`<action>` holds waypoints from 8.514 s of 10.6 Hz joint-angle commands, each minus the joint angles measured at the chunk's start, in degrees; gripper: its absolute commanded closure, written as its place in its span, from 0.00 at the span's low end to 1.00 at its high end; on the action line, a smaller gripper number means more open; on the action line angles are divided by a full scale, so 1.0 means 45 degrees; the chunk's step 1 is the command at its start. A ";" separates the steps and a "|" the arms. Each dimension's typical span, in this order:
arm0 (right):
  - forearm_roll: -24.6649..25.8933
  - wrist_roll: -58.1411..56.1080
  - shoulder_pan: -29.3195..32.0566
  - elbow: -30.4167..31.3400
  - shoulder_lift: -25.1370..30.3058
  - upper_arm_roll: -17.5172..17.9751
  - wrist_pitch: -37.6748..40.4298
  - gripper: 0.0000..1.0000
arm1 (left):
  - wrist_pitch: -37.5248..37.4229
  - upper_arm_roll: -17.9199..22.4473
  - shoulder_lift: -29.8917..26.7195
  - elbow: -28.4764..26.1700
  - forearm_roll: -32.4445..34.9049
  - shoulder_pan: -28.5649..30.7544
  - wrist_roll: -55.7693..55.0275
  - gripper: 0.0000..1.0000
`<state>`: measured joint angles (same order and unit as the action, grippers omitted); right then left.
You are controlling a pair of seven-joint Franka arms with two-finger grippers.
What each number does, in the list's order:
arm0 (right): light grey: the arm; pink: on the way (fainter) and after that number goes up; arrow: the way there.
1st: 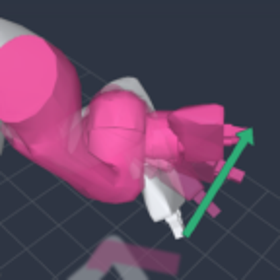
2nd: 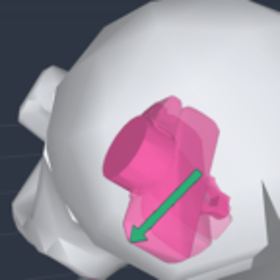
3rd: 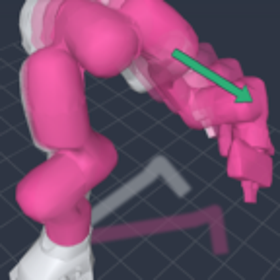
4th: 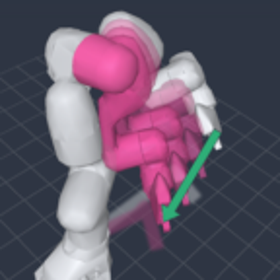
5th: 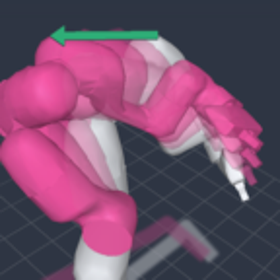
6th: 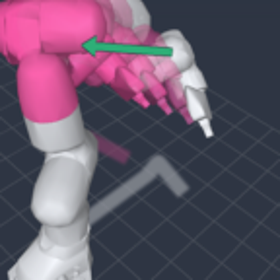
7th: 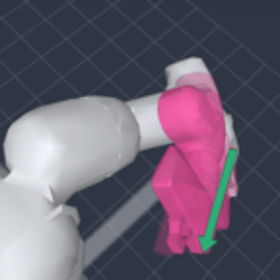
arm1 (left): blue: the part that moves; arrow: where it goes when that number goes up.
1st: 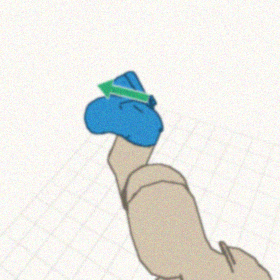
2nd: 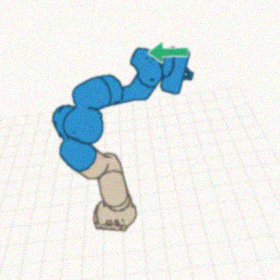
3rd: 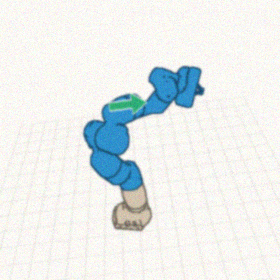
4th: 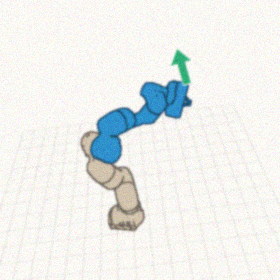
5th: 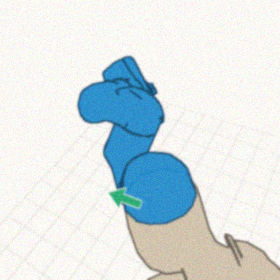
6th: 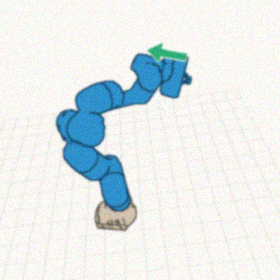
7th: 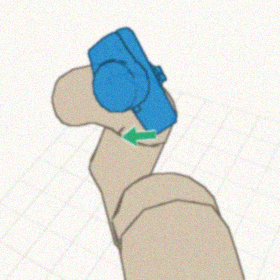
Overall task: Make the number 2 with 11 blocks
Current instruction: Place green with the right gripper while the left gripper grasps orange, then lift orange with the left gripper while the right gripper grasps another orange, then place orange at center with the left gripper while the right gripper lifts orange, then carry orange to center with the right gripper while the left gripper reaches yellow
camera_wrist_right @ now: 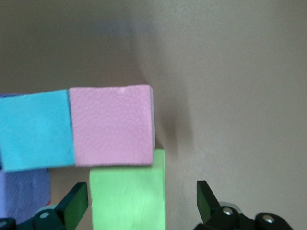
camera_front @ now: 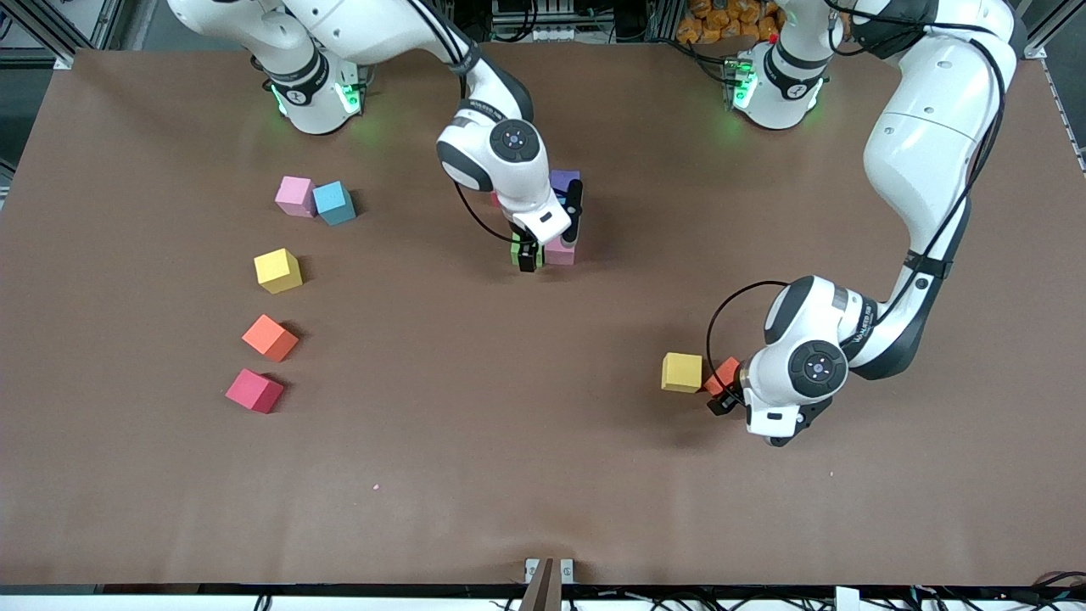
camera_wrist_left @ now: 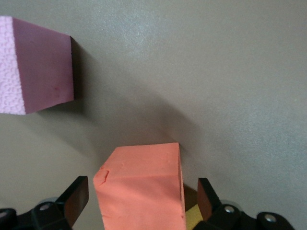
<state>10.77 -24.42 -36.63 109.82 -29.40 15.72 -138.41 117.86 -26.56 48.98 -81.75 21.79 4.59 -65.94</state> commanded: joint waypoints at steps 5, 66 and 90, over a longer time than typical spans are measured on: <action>0.0205 0.0271 0.0539 0.0166 0.1746 0.0021 0.1732 0.00 | 0.0234 -0.0015 -0.0026 -0.0115 0.0118 -0.0044 -0.0018 0.27; -0.0049 -0.1117 0.9391 0.1748 0.1769 0.0373 0.0953 0.55 | 0.2365 -0.0055 -0.0005 -0.0818 -0.2284 -0.9028 -1.8570 0.90; -0.0128 0.6345 0.8395 0.1865 0.1847 0.2795 0.1324 0.56 | 0.1582 -0.0658 -0.0669 -0.0740 -0.2479 -0.8522 -1.8023 0.00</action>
<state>10.74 2.38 1.60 117.52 -22.41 28.31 -133.02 126.65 -28.39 48.40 -83.85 11.90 -34.98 -147.72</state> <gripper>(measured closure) 0.410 0.000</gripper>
